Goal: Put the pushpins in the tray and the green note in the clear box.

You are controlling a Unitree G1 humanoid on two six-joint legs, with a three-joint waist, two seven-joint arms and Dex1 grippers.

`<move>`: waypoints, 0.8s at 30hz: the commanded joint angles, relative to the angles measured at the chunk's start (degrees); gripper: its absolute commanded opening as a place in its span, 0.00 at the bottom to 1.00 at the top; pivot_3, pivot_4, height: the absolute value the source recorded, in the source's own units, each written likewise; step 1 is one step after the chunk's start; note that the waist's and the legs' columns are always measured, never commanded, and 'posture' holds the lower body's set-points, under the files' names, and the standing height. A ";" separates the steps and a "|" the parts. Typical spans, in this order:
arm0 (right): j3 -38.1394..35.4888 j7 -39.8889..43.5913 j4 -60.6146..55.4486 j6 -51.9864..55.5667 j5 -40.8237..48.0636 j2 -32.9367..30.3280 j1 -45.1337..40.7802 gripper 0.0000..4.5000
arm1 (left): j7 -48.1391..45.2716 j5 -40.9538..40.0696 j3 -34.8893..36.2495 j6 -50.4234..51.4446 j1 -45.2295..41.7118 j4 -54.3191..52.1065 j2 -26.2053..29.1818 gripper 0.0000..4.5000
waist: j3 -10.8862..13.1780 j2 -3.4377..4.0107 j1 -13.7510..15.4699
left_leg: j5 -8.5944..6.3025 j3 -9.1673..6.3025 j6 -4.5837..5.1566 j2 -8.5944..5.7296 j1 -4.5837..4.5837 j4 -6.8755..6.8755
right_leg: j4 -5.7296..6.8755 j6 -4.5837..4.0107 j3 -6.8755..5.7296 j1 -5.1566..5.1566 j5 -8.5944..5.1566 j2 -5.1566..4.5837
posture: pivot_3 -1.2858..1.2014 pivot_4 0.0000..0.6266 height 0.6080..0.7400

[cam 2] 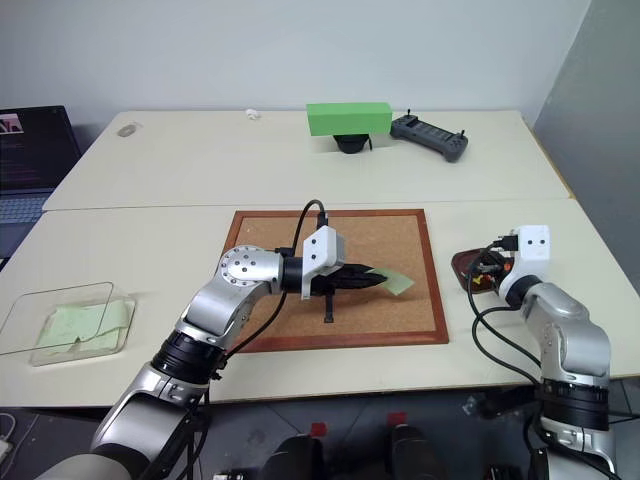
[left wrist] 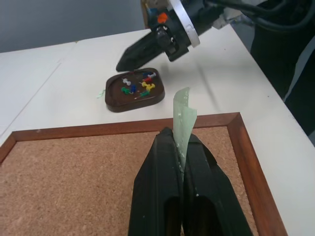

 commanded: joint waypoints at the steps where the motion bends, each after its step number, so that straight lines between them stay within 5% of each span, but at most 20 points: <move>1: -1.28 -0.62 0.09 -1.78 0.86 -0.24 -1.48 0.05 | 0.64 -0.67 1.68 0.83 -0.80 -2.68 0.05 0.00 | 0.00 0.00 0.00 | 0.00 -0.01 0.00 0.00 0.00 0.00 | 0.00 0.00 -0.01 0.00 0.00 0.00 | 0.52 0.24 1.00; 6: -0.50 -0.13 1.20 -2.79 0.45 -0.99 -0.95 0.28 | 1.68 -0.70 2.73 1.29 -0.08 -2.96 0.71 0.00 | 0.00 0.00 -0.01 | 0.00 -0.01 0.00 0.01 0.00 0.00 | 0.00 0.00 -0.02 0.00 0.00 0.00 | 0.52 0.24 1.00; 19: -0.66 0.43 0.94 -3.02 0.94 -1.97 -1.14 0.28 | 1.85 -0.90 3.44 2.11 0.15 -3.57 1.30 0.00 | 0.00 0.00 0.00 | 0.00 -0.01 0.00 0.00 0.00 0.00 | 0.00 0.00 -0.01 0.00 0.00 0.00 | 0.52 0.24 1.00; 24: 1.66 6.50 -5.04 -4.63 1.99 -4.77 2.62 0.28 | 2.55 -1.04 3.81 2.39 0.15 -3.58 1.31 0.00 | 0.00 0.01 0.19 | 0.00 -0.02 0.00 0.00 -0.01 0.00 | 0.00 0.00 -0.03 0.00 0.00 0.00 | 0.52 0.24 1.00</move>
